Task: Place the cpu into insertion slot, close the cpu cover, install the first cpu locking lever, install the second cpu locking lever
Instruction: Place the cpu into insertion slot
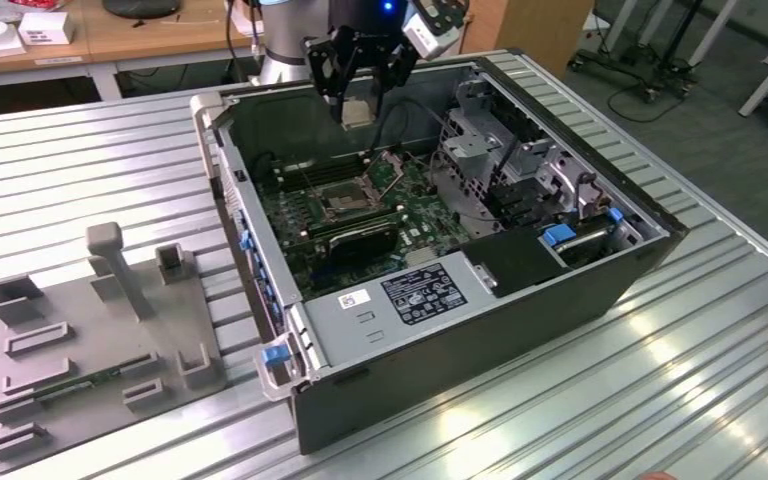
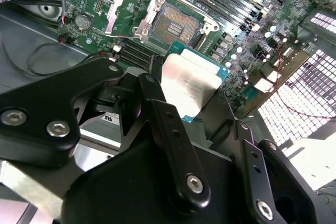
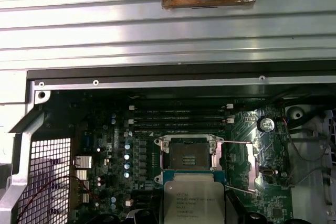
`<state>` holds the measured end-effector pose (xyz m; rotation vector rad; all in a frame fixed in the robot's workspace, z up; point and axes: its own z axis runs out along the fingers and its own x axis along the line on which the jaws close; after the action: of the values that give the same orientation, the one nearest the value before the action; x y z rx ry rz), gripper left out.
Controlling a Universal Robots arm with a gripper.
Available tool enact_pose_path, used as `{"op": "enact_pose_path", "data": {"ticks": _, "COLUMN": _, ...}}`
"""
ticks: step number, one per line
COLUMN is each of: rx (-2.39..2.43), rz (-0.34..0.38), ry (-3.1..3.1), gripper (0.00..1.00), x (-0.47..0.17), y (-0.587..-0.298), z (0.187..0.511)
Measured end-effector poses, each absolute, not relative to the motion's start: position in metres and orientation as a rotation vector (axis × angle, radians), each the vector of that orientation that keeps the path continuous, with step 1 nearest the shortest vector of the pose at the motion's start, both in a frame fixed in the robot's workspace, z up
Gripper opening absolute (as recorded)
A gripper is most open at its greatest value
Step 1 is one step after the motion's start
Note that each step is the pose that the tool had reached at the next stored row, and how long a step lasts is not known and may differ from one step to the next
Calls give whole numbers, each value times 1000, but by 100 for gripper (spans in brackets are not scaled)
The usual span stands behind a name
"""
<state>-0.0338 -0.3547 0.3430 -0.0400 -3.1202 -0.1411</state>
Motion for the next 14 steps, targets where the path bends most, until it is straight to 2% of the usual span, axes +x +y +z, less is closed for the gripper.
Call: {"op": "enact_pose_path", "data": {"ticks": 14, "rx": -40, "rz": -141, "ry": -3120, "gripper": 54, "x": -34, "y": -355, "z": 334}}
